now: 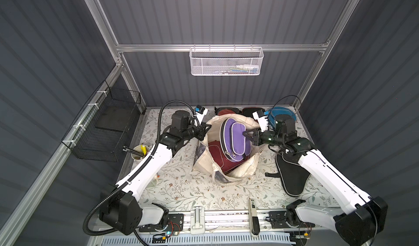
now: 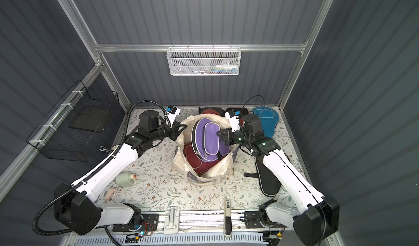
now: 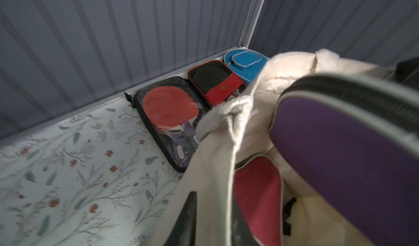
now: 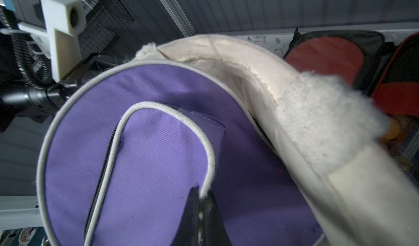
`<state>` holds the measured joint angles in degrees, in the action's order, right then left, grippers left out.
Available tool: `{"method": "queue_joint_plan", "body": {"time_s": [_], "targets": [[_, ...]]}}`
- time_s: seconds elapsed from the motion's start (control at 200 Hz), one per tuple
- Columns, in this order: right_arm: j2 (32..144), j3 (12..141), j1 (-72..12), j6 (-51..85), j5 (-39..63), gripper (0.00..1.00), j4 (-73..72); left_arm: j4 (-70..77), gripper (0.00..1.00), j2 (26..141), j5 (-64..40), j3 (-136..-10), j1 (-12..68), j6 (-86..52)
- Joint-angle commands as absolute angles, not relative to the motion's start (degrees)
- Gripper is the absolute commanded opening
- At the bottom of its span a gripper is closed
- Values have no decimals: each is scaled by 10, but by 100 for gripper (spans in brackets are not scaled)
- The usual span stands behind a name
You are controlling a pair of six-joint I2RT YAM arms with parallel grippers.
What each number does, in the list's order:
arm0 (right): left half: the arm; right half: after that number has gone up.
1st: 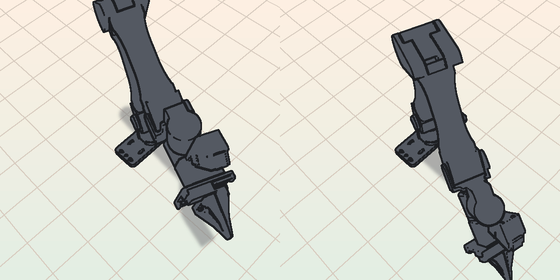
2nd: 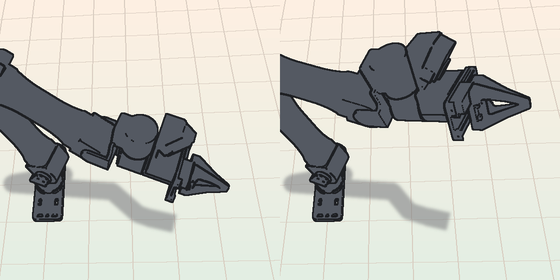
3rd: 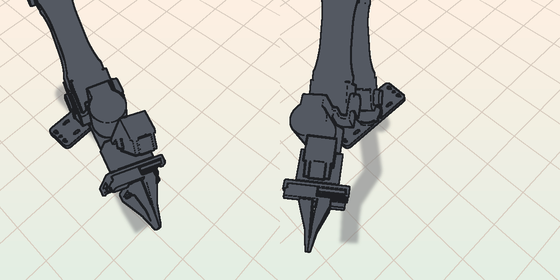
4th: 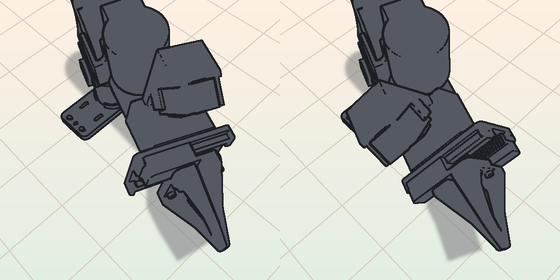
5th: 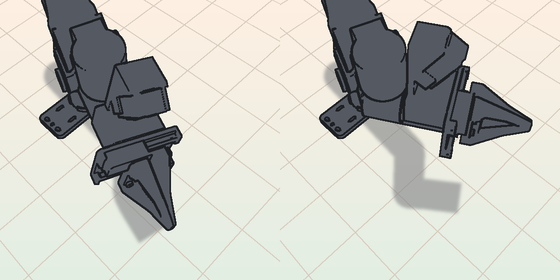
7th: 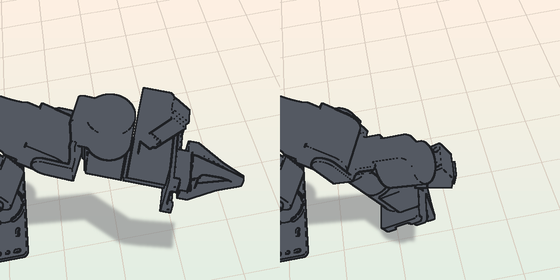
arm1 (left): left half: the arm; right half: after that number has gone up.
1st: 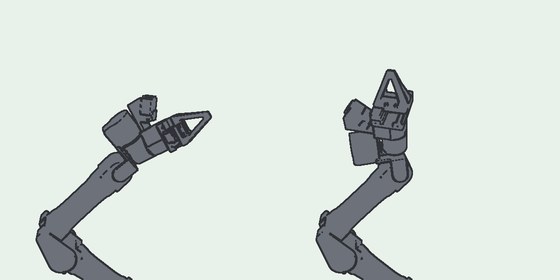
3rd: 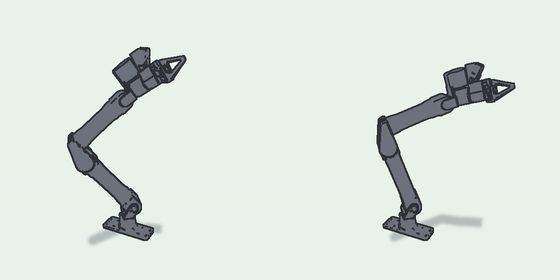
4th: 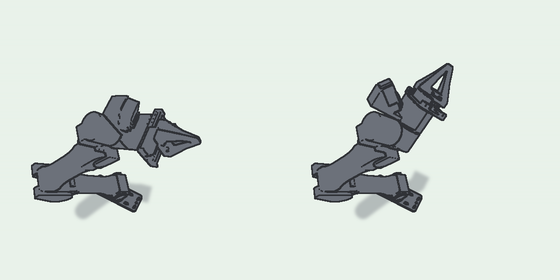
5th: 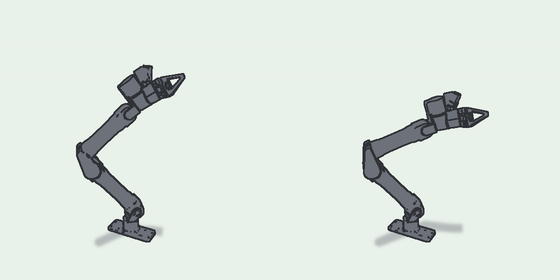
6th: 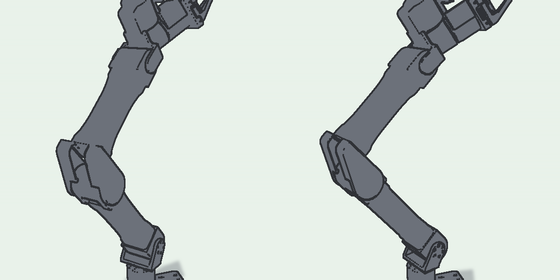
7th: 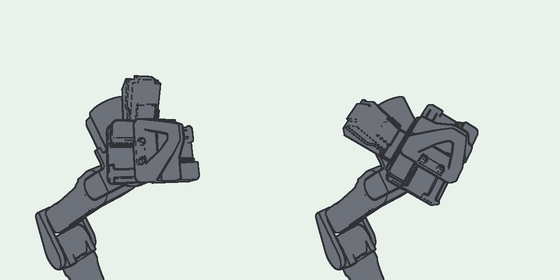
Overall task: Remove the ping pong set from the canvas bag
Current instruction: Pick up the ping pong set from the canvas bag.
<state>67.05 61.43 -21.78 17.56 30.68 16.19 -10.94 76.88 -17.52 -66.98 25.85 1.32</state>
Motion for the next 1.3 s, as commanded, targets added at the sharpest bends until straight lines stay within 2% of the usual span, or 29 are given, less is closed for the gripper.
{"method": "queue_joint_plan", "body": {"time_s": [0.0, 0.17, 0.51, 0.901, 1.001, 1.081, 1.176, 1.296], "targets": [[662, 613, -206, 175, 328, 0, 109, -134, 54, 757, -168, -695, 258, 21], [678, 610, -207, 214, 343, 0, 50, -131, 99, 718, -183, -717, 257, 10], [715, 646, -209, 229, 345, 0, 17, -174, 99, 668, -249, -767, 258, -38], [748, 706, -240, 212, 318, 0, 39, -124, 98, 733, -374, -745, 271, -92], [754, 712, -245, 211, 316, 0, 39, -107, 92, 737, -394, -743, 273, -96], [758, 715, -248, 212, 317, 0, 35, -98, 80, 741, -406, -741, 273, -99], [762, 720, -251, 209, 326, 0, 37, -80, 52, 737, -410, -730, 273, -101], [758, 728, -250, 175, 340, 0, 69, -86, 9, 730, -400, -735, 272, -82]]}}
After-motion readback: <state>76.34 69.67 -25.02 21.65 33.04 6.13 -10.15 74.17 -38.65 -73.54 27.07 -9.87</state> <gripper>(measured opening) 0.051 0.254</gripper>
